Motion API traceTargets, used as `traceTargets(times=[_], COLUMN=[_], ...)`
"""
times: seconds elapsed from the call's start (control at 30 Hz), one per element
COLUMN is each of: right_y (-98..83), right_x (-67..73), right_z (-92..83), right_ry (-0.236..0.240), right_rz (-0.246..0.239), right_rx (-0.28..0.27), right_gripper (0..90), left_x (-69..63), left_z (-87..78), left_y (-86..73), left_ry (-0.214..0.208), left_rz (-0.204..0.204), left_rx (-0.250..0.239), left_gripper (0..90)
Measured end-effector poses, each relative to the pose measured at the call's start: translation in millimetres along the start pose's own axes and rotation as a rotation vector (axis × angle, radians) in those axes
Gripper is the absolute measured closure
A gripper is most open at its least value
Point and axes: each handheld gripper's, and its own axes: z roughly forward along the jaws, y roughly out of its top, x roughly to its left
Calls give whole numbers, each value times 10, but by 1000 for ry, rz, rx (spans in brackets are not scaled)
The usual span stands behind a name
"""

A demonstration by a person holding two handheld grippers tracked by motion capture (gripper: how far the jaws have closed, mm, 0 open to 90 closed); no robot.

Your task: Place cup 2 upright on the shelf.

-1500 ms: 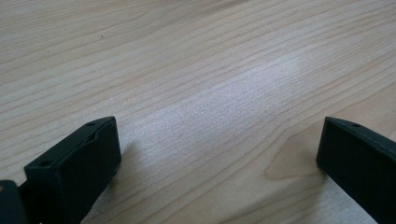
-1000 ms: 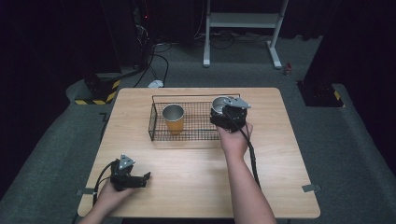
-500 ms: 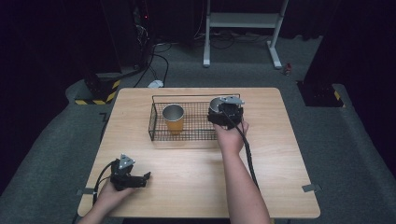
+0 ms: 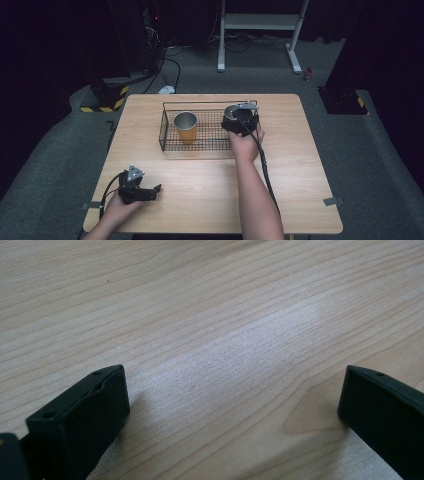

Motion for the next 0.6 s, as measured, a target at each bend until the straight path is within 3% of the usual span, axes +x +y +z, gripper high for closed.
traceTargets(times=[0.6], right_y=[-105], right_x=[-49], right_z=[223], right_ry=[-17], right_rz=[16], right_rx=[101], right_gripper=[184], left_x=[3], left_z=[-2], left_y=[1], left_ry=[0], left_rz=[4], left_rx=[3], left_gripper=[4])
